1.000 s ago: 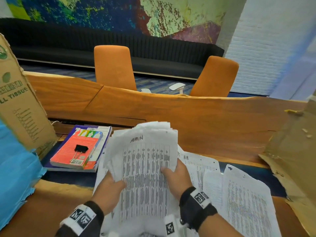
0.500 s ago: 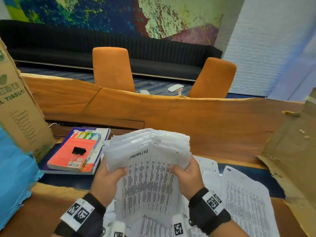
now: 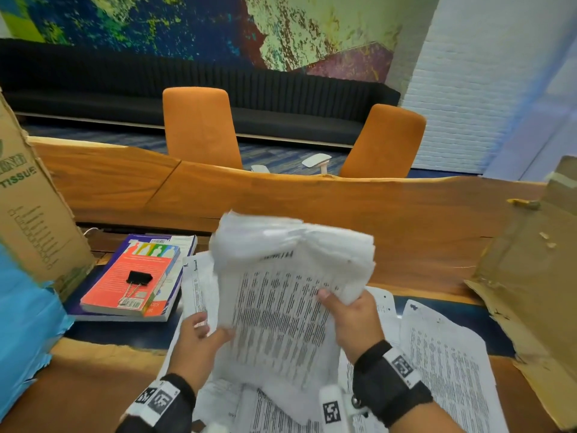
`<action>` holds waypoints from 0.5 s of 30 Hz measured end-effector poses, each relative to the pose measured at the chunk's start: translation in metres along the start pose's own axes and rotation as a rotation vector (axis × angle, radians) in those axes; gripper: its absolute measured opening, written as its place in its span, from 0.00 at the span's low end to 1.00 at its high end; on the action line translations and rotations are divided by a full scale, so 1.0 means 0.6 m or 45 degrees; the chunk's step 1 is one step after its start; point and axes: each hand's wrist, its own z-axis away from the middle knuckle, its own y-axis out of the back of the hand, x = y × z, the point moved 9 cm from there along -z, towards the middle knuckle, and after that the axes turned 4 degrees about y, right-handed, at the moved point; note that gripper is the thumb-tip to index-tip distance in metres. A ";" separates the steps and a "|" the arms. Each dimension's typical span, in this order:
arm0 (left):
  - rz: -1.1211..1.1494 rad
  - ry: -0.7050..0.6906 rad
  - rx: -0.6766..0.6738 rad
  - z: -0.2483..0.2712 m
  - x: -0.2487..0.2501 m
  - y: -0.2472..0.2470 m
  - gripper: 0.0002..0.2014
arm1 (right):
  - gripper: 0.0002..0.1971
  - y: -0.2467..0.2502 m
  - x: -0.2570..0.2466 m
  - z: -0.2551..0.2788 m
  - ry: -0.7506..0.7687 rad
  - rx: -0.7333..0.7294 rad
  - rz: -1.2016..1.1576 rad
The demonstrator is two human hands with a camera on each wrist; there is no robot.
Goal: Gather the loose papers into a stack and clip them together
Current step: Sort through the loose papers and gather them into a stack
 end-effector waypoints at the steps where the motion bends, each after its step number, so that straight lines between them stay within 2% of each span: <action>1: 0.060 0.041 0.041 0.003 -0.012 0.007 0.40 | 0.15 0.008 -0.002 -0.007 -0.020 0.040 -0.155; 3: 0.267 0.136 -0.032 0.017 -0.030 -0.007 0.29 | 0.21 0.018 -0.005 -0.016 -0.080 0.096 -0.477; 5: 0.555 0.316 -0.228 0.027 -0.055 -0.044 0.25 | 0.17 0.011 0.000 -0.013 -0.150 0.072 -0.675; 7: 0.761 0.398 -0.298 0.031 -0.065 -0.058 0.24 | 0.14 0.000 0.019 0.002 -0.241 0.045 -0.740; 9: 0.787 0.308 -0.259 0.025 -0.052 -0.041 0.23 | 0.16 0.006 0.049 0.017 -0.315 0.044 -0.761; 12: 0.660 0.114 -0.202 0.010 -0.023 0.011 0.17 | 0.16 0.058 0.089 0.023 -0.398 0.084 -0.668; 15: 0.454 -0.080 -0.141 0.001 0.010 0.065 0.16 | 0.20 0.105 0.101 0.016 -0.397 -0.034 -0.175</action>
